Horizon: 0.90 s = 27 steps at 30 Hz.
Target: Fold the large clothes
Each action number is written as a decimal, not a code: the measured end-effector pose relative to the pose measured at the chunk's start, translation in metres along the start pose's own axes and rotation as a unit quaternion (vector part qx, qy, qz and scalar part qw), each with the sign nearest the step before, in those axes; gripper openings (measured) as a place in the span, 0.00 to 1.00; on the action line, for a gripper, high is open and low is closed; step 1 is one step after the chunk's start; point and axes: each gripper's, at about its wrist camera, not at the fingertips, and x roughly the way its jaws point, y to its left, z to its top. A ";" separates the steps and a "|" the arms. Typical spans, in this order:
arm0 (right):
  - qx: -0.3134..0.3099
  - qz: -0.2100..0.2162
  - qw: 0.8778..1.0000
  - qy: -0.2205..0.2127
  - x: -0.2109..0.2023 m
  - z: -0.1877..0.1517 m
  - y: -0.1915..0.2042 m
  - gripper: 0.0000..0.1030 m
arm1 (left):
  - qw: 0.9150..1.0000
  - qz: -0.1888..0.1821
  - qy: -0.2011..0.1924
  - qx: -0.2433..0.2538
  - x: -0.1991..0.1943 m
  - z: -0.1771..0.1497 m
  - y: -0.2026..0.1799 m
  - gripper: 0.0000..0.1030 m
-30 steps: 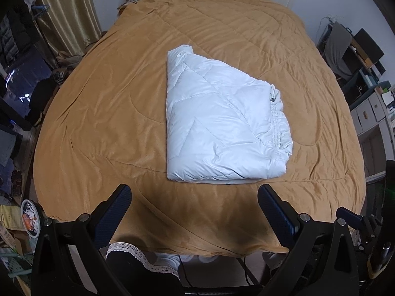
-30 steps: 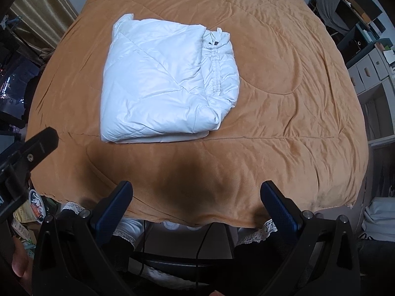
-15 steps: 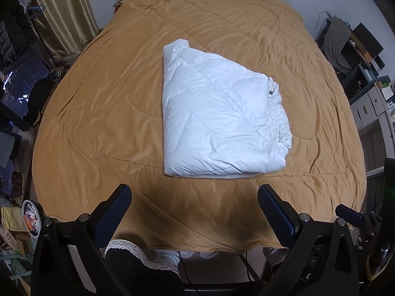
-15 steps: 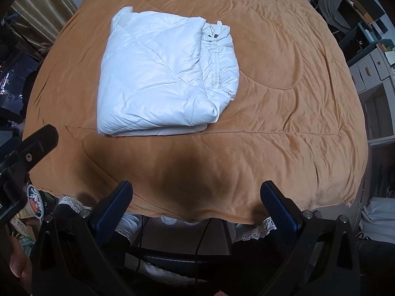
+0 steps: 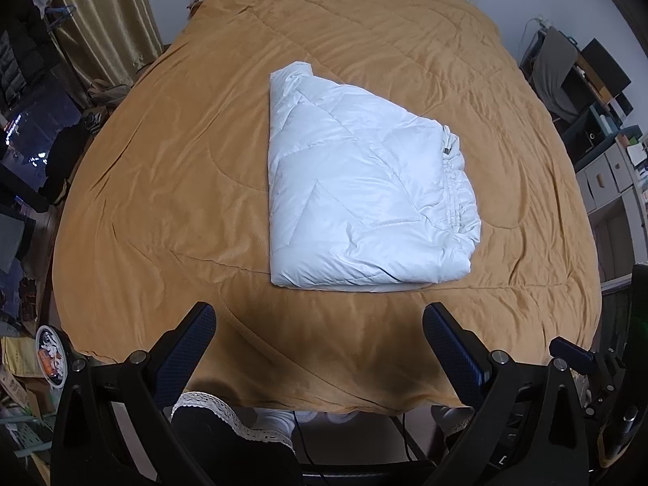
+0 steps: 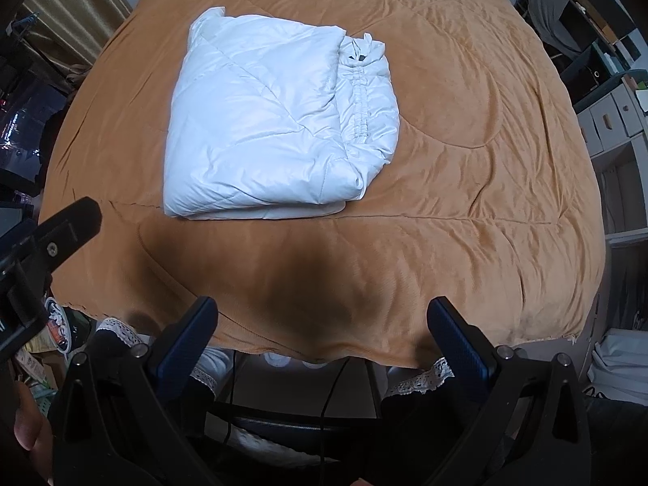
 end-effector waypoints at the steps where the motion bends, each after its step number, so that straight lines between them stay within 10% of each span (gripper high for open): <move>1: 0.000 0.000 1.000 0.000 0.000 0.000 0.000 1.00 | 1.000 0.000 0.000 0.000 0.000 0.000 0.000 0.99; 27: -0.008 0.006 1.000 0.007 0.001 -0.002 0.001 1.00 | 1.000 -0.001 0.007 0.000 0.003 -0.001 -0.001 0.99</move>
